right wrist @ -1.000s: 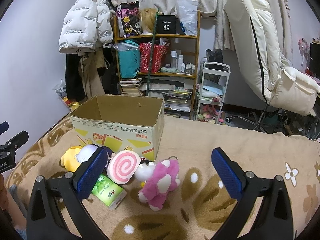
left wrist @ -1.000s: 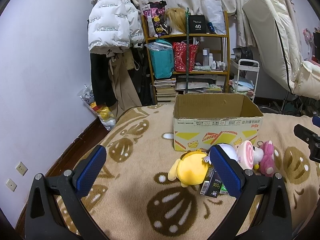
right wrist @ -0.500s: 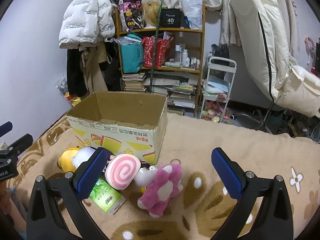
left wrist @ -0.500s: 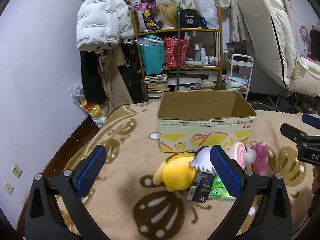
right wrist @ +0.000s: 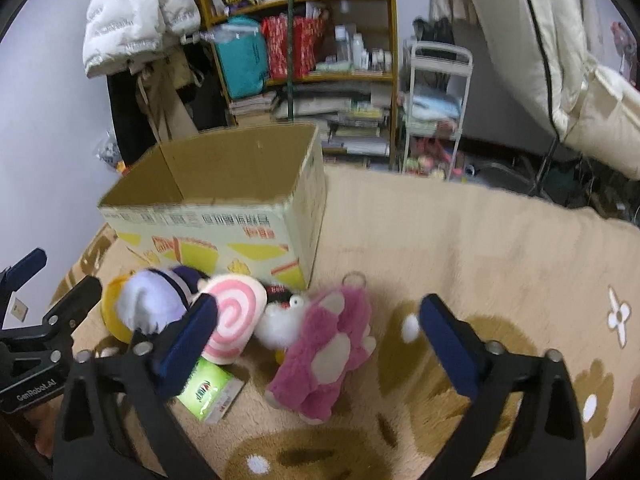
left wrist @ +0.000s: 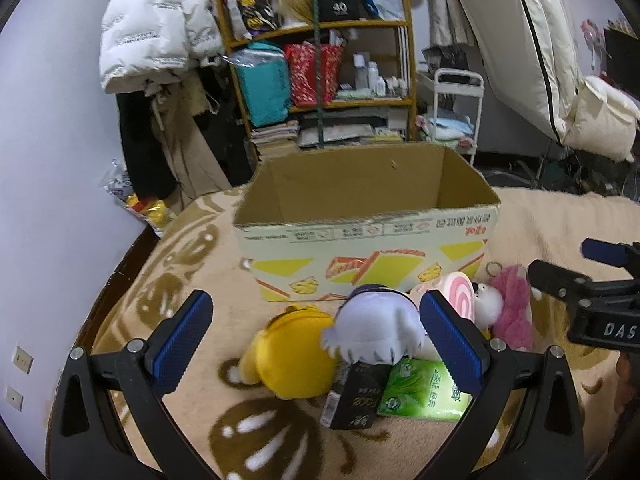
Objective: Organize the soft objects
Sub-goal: 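Grasp the white-haired doll with the left tool while the right tool grasps the pink plush bear, then lift the doll with the left tool while the right tool lifts the pink bear over the box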
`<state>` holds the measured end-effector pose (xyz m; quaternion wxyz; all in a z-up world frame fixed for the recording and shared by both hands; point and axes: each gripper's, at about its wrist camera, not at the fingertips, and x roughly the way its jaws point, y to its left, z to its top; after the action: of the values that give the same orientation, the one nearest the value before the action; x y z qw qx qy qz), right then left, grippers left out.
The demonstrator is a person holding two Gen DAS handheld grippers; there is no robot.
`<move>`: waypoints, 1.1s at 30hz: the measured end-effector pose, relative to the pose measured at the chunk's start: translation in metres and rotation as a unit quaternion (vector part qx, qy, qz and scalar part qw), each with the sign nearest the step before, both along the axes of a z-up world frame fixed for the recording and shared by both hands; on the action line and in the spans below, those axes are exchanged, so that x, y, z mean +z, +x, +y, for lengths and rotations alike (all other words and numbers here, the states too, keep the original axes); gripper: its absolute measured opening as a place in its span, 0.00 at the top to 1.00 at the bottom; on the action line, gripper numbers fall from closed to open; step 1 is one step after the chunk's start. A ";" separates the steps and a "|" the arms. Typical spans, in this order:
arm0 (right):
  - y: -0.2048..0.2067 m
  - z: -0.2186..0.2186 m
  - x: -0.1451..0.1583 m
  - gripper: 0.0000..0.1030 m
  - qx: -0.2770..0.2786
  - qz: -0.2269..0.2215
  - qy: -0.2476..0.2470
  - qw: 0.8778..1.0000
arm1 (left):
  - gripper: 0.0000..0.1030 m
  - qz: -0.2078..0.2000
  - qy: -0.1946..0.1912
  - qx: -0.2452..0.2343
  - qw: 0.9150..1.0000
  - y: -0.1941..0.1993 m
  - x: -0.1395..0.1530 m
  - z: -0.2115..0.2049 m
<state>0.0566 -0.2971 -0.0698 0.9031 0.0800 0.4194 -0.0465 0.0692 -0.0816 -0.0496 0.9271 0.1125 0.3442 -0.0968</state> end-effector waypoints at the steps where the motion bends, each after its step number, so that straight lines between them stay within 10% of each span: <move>1: 0.002 0.000 -0.004 0.05 0.002 0.008 0.003 1.000 | 0.01 0.006 0.001 -0.004 1.000 0.003 -0.005 -0.004; 18: 0.016 -0.007 -0.057 0.39 0.011 0.104 0.037 0.994 | 0.02 0.089 0.003 -0.023 0.996 0.027 -0.054 -0.027; 33: 0.024 -0.013 -0.082 0.50 0.004 0.154 0.079 0.985 | 0.38 0.127 -0.027 -0.029 0.991 0.031 -0.069 -0.020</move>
<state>0.0804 -0.3100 -0.1517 0.8185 0.1417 0.5563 -0.0215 0.1004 -0.1018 -0.1181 0.8756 0.0838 0.4527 -0.1462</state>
